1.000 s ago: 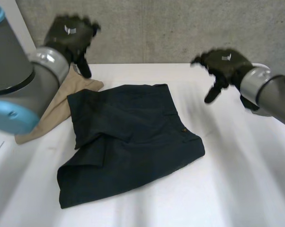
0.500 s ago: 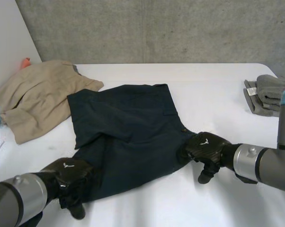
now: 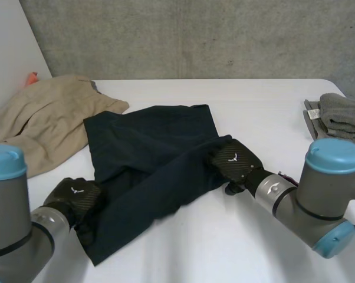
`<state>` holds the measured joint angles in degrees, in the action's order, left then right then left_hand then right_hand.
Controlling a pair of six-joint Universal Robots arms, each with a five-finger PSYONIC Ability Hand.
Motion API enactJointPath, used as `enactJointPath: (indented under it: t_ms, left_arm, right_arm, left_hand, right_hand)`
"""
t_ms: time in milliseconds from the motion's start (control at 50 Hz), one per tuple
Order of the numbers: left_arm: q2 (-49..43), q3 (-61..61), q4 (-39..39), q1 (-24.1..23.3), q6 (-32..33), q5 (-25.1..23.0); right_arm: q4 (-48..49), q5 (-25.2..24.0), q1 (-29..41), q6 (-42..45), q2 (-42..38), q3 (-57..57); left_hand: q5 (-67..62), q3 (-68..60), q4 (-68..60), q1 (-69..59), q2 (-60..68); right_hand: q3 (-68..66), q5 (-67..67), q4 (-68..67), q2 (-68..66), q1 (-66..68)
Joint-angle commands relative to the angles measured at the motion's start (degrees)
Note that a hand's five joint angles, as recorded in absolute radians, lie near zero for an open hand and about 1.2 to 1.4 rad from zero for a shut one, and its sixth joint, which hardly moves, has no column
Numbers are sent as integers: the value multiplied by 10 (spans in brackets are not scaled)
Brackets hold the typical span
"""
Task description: Fold the laundry.
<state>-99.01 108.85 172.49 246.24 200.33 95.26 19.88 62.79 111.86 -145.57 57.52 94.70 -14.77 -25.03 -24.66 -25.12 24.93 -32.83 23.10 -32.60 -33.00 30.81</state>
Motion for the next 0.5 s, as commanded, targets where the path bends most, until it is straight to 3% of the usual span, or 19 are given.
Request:
enactJointPath:
  t_ms: [20, 60, 80, 160, 240, 380, 500]
  left_arm:
    - [-57, -19, 56, -21, 13, 21]
    - [-70, -24, 67, -22, 16, 26]
    - [-79, -30, 78, -22, 22, 27]
    - [-92, -44, 87, -20, 24, 26]
    - [-92, -58, 78, -22, 24, 22]
    - [-27, -103, 16, -19, 30, 20]
    - [68, -185, -94, -7, 39, -20]
  right_arm:
    - [87, 56, 27, 5, -27, 0]
    - [108, 66, 33, 8, -35, -2]
    - [115, 69, 34, 9, -38, -3]
    - [146, 88, 42, 24, -58, -13]
    - [142, 95, 42, 28, -56, -17]
    - [78, 101, 30, 14, 14, -15]
    - [-148, 83, -31, 17, 167, -78]
  left_hand:
    - [-202, -199, -203, -198, 200]
    - [-298, -295, -299, -294, 296]
    - [-412, -409, -413, -408, 410]
    - [-550, -548, -551, -547, 549]
    - [-552, -550, -553, -549, 551]
    - [-552, -550, -553, -549, 551]
    - [-552, -550, -553, -549, 551]
  right_hand:
    - [-96, 94, -98, -95, 116]
    - [-121, 119, -124, -120, 142]
    - [-133, 131, -136, -132, 153]
    - [-202, 199, -204, -200, 222]
    - [-471, 468, -473, -469, 491]
    - [-472, 469, -474, -470, 492]
    - [-472, 469, -474, -470, 492]
